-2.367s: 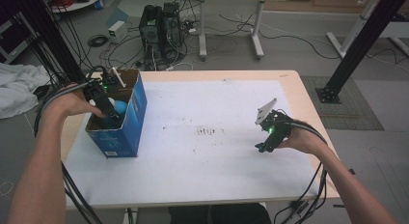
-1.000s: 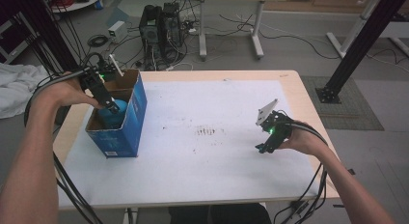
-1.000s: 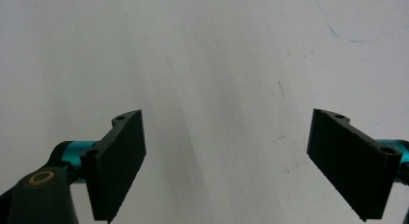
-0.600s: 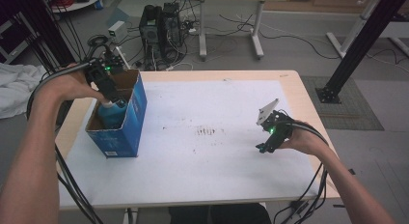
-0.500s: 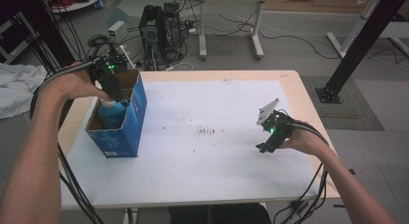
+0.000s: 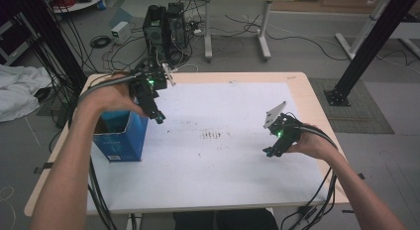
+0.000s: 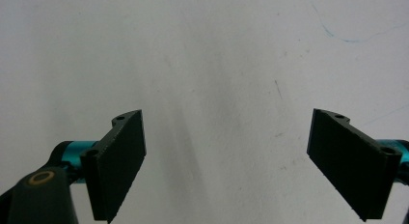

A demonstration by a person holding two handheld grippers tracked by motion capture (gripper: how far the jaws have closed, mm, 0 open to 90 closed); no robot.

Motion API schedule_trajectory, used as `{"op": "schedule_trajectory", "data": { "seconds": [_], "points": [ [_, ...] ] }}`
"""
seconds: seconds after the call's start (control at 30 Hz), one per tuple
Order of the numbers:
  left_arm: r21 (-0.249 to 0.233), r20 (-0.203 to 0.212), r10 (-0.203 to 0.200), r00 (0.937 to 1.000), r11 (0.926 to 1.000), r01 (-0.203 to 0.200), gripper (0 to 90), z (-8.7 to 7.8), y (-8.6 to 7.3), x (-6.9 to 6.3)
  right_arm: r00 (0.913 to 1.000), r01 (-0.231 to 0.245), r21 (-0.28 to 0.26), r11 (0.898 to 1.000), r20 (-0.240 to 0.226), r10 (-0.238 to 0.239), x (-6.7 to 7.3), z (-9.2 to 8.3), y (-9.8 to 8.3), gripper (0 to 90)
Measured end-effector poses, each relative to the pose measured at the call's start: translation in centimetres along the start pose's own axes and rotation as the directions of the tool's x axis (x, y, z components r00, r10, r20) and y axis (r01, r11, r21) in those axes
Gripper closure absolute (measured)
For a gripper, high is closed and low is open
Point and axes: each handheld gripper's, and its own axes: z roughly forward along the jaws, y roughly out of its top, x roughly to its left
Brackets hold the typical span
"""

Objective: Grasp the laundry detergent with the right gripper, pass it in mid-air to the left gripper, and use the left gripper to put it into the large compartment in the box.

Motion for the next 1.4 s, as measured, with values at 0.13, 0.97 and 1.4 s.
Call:
{"op": "schedule_trajectory", "data": {
  "seconds": [0.13, 0.97, 1.4],
  "points": [
    [-0.014, 0.024, 0.019, 0.9995, 0.9997, -0.019, 18.9, 1.6, 1.1, -0.8, 0.9998, -0.017, 0.001, 1.0, 0.005, 0.017, 0.1, -0.2, -0.1, 12.9],
    [0.025, 0.044, 0.03, 0.9986, 0.9992, -0.031, 18.8, 10.1, 3.9, -4.9, 0.9988, -0.027, -0.034, 0.999, 0.04, 0.028, -0.8, -0.8, -0.5, 12.9],
    [0.018, 0.074, 0.008, 0.9972, 0.9998, -0.009, 18.9, 11.6, 3.6, -5.6, 0.9991, -0.022, -0.027, 0.999, 0.035, 0.023, -0.8, -0.4, -0.2, 12.9]
  ]
}}
